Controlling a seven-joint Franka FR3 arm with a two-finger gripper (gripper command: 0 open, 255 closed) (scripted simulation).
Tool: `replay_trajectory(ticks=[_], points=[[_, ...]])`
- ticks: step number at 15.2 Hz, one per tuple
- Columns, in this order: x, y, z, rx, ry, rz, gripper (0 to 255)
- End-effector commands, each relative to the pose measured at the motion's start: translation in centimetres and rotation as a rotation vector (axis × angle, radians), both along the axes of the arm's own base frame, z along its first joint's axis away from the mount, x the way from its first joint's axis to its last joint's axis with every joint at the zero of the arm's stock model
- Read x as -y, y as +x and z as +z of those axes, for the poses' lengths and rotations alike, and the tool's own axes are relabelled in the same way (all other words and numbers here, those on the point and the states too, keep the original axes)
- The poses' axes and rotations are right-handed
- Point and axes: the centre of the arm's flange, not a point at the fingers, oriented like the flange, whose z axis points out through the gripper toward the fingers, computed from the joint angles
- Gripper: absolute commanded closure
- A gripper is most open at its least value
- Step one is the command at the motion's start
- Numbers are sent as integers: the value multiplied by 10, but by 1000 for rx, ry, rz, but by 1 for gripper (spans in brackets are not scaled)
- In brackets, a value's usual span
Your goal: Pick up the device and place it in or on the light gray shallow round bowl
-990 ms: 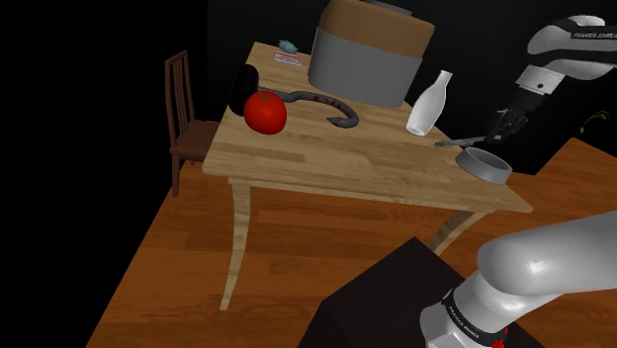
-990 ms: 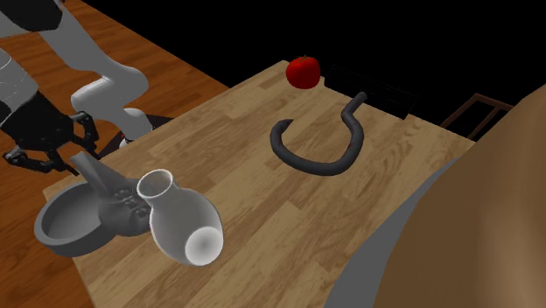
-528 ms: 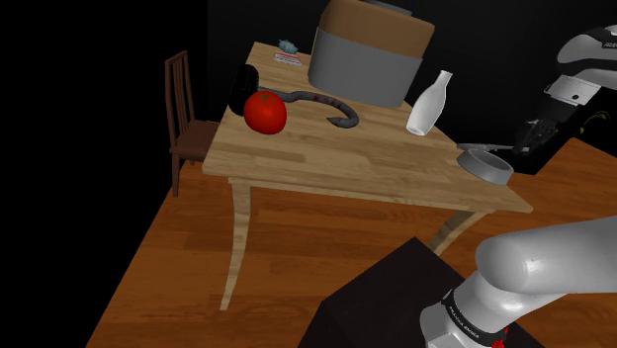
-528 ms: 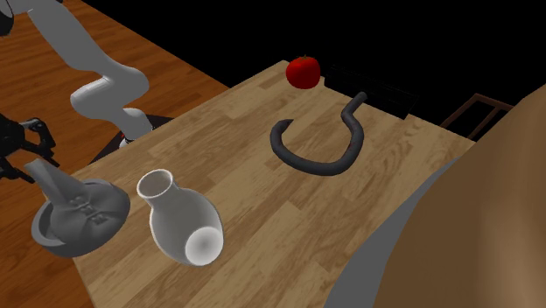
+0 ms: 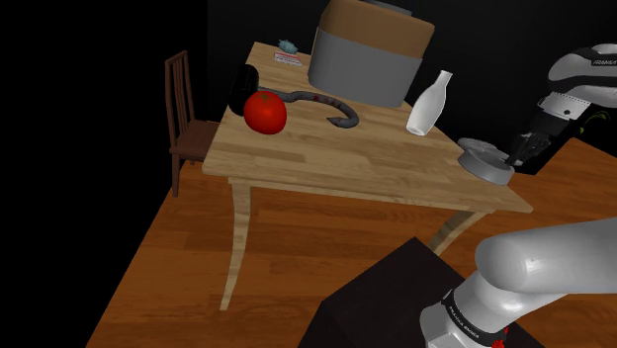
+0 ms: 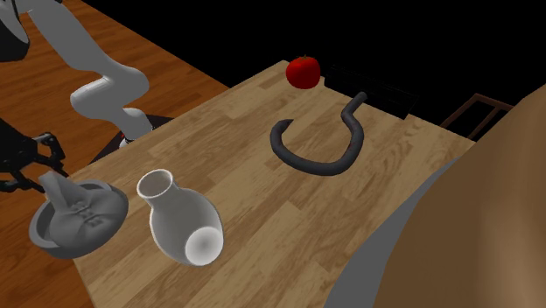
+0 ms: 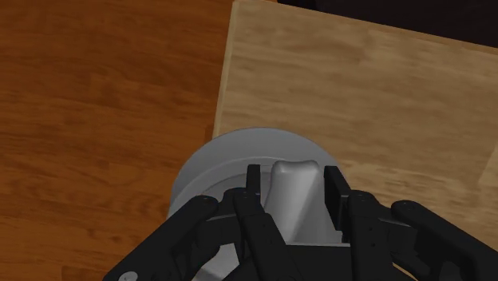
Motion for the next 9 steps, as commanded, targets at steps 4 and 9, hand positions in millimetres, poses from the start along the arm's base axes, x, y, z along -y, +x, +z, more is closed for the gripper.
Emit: replay_trajectory(ticks=[4,9], points=[[0,0,-25,0,0,0,255],[0,0,-29,0,0,0,255]])
